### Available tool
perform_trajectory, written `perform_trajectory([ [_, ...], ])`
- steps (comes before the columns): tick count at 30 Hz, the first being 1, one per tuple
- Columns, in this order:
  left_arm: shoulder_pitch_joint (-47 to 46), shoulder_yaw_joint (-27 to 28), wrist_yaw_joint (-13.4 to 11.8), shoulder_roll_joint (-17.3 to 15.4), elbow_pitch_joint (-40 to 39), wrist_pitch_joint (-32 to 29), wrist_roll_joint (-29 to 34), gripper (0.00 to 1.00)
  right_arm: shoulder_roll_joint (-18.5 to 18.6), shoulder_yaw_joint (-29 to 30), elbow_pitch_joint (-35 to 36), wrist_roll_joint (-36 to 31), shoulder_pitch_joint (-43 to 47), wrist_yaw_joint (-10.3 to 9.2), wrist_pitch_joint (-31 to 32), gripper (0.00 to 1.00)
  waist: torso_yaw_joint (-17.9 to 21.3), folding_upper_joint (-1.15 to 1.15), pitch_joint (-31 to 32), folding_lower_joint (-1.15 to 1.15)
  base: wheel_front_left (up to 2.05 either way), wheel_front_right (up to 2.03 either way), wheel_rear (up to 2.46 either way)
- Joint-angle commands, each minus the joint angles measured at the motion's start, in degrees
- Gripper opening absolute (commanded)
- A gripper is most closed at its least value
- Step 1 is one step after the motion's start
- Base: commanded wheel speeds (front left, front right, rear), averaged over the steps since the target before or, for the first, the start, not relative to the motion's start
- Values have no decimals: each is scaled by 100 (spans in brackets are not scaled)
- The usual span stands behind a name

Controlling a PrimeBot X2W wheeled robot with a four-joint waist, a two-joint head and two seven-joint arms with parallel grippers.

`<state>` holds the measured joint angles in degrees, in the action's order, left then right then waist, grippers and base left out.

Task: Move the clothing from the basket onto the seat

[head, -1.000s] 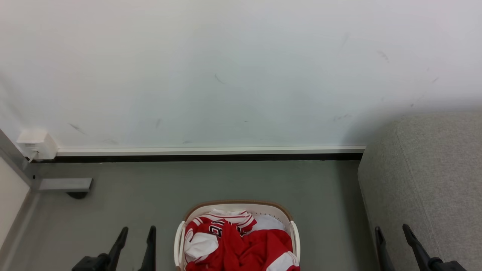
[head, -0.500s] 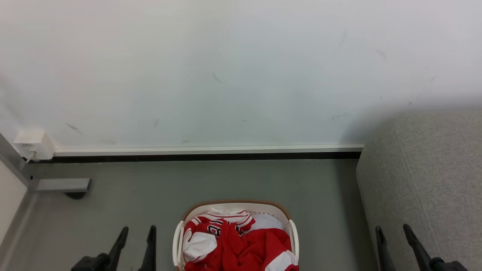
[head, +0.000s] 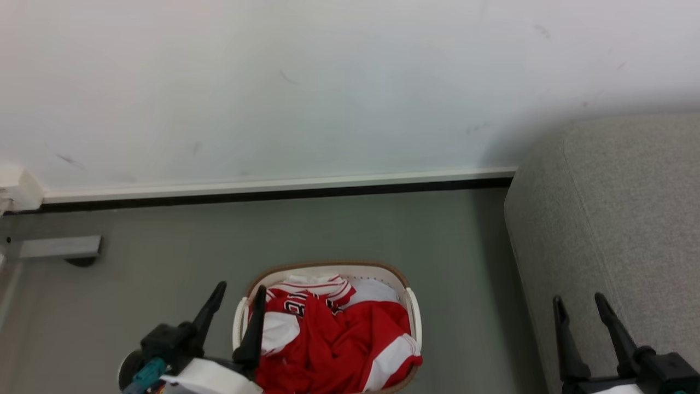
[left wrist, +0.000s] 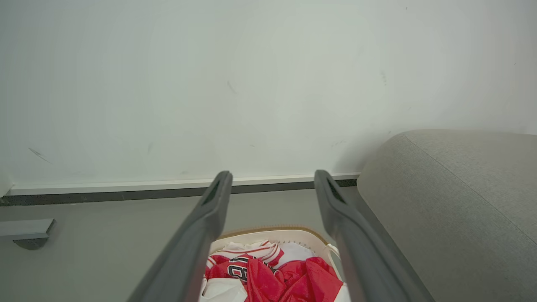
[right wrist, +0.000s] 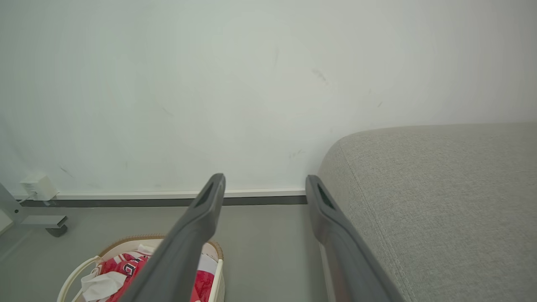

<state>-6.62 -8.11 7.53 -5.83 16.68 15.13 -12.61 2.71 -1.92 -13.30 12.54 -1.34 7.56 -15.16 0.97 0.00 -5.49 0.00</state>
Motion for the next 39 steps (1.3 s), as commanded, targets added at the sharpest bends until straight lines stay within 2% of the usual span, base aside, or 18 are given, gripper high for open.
perform_trajectory([
  [1, -272, -119, -7, -75, 54, 3, -111, 100, 32, 16, 80, -74, -191, -14, 0, 100, 151, 0, -452, 0, 0, 0, 0],
  [7, -1149, -724, -7, -287, 444, 3, -176, 100, 29, -27, 323, -172, -740, -14, 1, 100, 340, 0, -1439, 0, 0, 0, 0],
  [13, -2125, -1338, -8, -467, 1188, 3, -299, 100, 27, -104, 641, -295, -1246, -14, 2, 100, 456, 0, -2397, 0, 0, 0, 0],
  [17, -2642, -1556, -8, -506, 1707, 3, -376, 100, 26, -168, 895, -350, -1526, -14, 2, 100, 524, 0, -2907, 0, 0, 0, 0],
  [21, -3110, -1665, -8, -502, 2454, 0, -319, 100, 26, -237, 1151, -359, -1710, -14, 2, 100, 593, 0, -3299, 0, 0, 0, 0],
  [28, -3860, -1734, -200, -547, 3588, -3, -79, 100, 25, -373, 1546, -273, -1892, -14, 1, 100, 703, 0, -3825, 0, 0, 0, 0],
  [39, -4559, -1741, -350, -832, 4448, 1, 5, 100, 25, -462, 1723, -77, -1953, -14, 1, 100, 890, 0, -4332, 0, 0, 0, 0],
])
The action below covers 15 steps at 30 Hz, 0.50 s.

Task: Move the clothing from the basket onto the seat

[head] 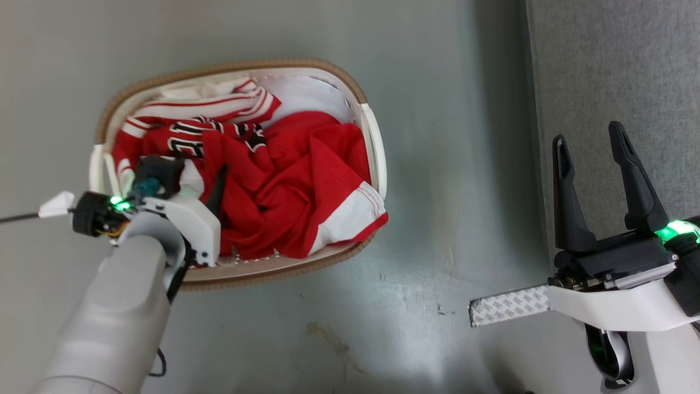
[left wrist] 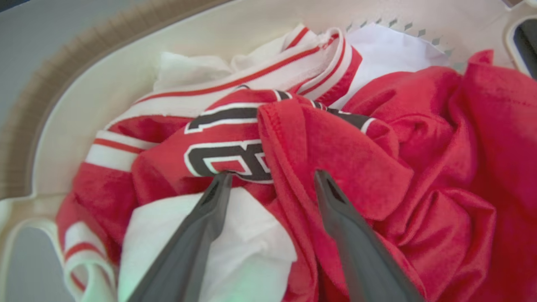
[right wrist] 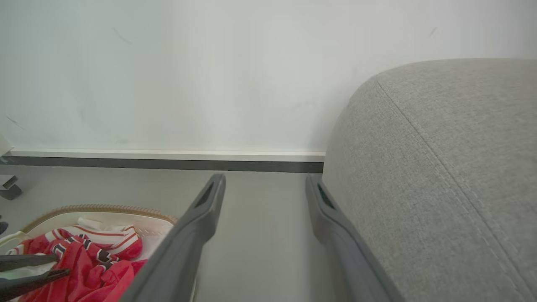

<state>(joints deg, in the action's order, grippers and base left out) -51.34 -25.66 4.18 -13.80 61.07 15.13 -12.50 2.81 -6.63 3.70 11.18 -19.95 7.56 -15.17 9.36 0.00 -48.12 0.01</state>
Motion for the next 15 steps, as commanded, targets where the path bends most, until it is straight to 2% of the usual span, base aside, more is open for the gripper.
perform_trajectory([
  [1, -126, 3, -22, -68, 67, 1, 11, 100, 16, 10, 39, 74, -92, -14, 2, 100, 65, 0, -110, -1, 0, 0, 0],
  [5, -275, -45, -9, -139, 161, 1, 62, 100, 15, 0, 93, 88, -117, -14, 2, 100, 109, 0, -281, -1, 0, 0, 0],
  [11, -285, -225, 136, -6, 257, -9, 115, 100, 15, -27, 99, 98, -155, -14, 2, 100, 143, 0, -463, -1, 0, 0, 0],
  [12, -299, -223, 105, -18, 249, -4, 111, 55, 16, -32, 91, 102, -160, -14, 2, 100, 150, 0, -468, -1, 0, 0, 0],
  [13, -337, -217, 126, -33, 220, 2, 93, 24, 15, -30, 81, 110, -169, -14, 2, 100, 153, 0, -465, -1, 0, 0, 0],
  [14, -347, -231, 143, -36, 203, 2, 84, 0, 14, -18, 68, 115, -171, -14, 2, 100, 150, 0, -454, -1, 0, 0, 0],
  [15, -325, -253, 161, -12, 189, 2, 80, 0, 15, 8, 51, 117, -165, -14, 2, 100, 139, 0, -428, -1, 0, 0, 0],
])
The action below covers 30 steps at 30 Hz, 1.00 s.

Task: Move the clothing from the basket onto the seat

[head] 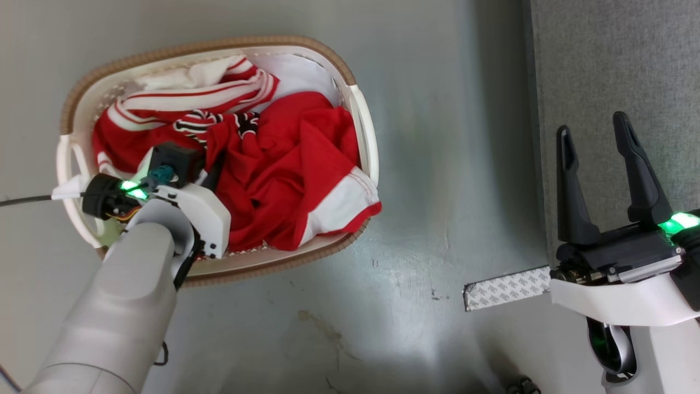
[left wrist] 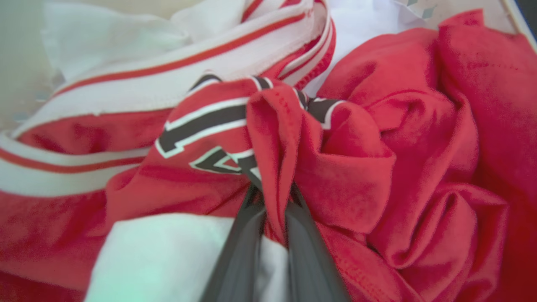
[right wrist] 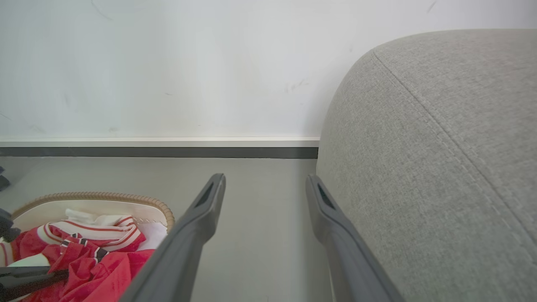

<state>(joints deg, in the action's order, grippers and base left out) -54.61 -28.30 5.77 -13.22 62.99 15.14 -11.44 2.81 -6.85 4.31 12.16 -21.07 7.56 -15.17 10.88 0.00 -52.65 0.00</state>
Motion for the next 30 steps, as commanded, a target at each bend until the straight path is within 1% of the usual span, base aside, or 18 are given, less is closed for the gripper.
perform_trajectory([
  [1, 27, -9, 22, -40, -35, 1, -29, 0, 14, 48, -30, 18, -38, -14, 2, 100, -29, 0, 62, 0, 0, 0, 0],
  [7, 267, 99, 71, 78, -365, 1, -224, 0, 16, 101, -184, 43, 77, -14, 2, 100, -161, 0, 479, 0, 0, 0, 0],
  [13, 737, 252, 108, 256, -670, 1, -434, 0, 17, 57, -382, 96, 205, -14, 3, 100, -233, 0, 1168, 0, 0, 0, 0],
  [20, 1488, 469, 132, 440, -1155, 2, -705, 0, 16, 88, -627, 97, 557, -14, 2, 100, -339, 0, 2232, 0, 0, 0, 0],
  [26, 2155, 556, 142, 535, -1603, 2, -793, 0, 17, 148, -847, 52, 1011, -13, 3, 100, -491, 0, 3233, 0, 0, 0, 0],
  [30, 2605, 665, 76, 589, -1910, 1, -919, 0, 18, 142, -1000, 30, 1348, -13, 2, 100, -549, 0, 3875, 0, 0, 0, 0],
])
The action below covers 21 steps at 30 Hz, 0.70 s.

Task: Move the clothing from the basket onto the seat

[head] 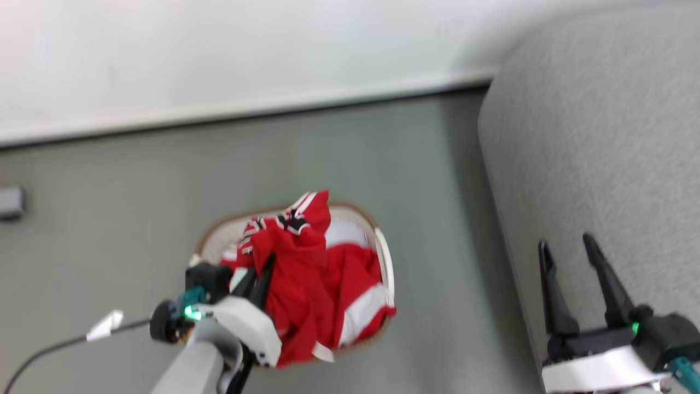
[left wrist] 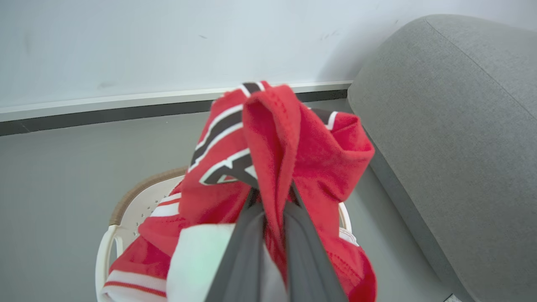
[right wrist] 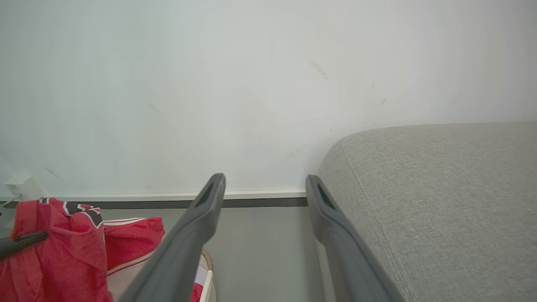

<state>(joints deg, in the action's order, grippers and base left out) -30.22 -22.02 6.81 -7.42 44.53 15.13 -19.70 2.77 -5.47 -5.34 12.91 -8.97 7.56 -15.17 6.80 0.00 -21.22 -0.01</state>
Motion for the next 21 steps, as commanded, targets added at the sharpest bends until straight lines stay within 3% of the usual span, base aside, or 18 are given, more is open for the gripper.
perform_trajectory([
  [1, 288, 50, -36, 24, -152, 2, -120, 0, 21, 22, -79, -49, 219, -14, 2, 100, -156, 0, 905, 1, 0, 0, 0],
  [10, 1233, 120, -268, -15, -1260, -87, -240, 0, 20, 93, -247, -59, 973, -13, 2, 100, -273, 0, 1976, 1, 0, 0, 0],
  [21, 1941, 16, -338, -439, -3434, -1080, -431, 0, 38, -719, -165, 25, 847, -13, 3, 100, -378, 0, 2114, 1, 0, 0, 0],
])
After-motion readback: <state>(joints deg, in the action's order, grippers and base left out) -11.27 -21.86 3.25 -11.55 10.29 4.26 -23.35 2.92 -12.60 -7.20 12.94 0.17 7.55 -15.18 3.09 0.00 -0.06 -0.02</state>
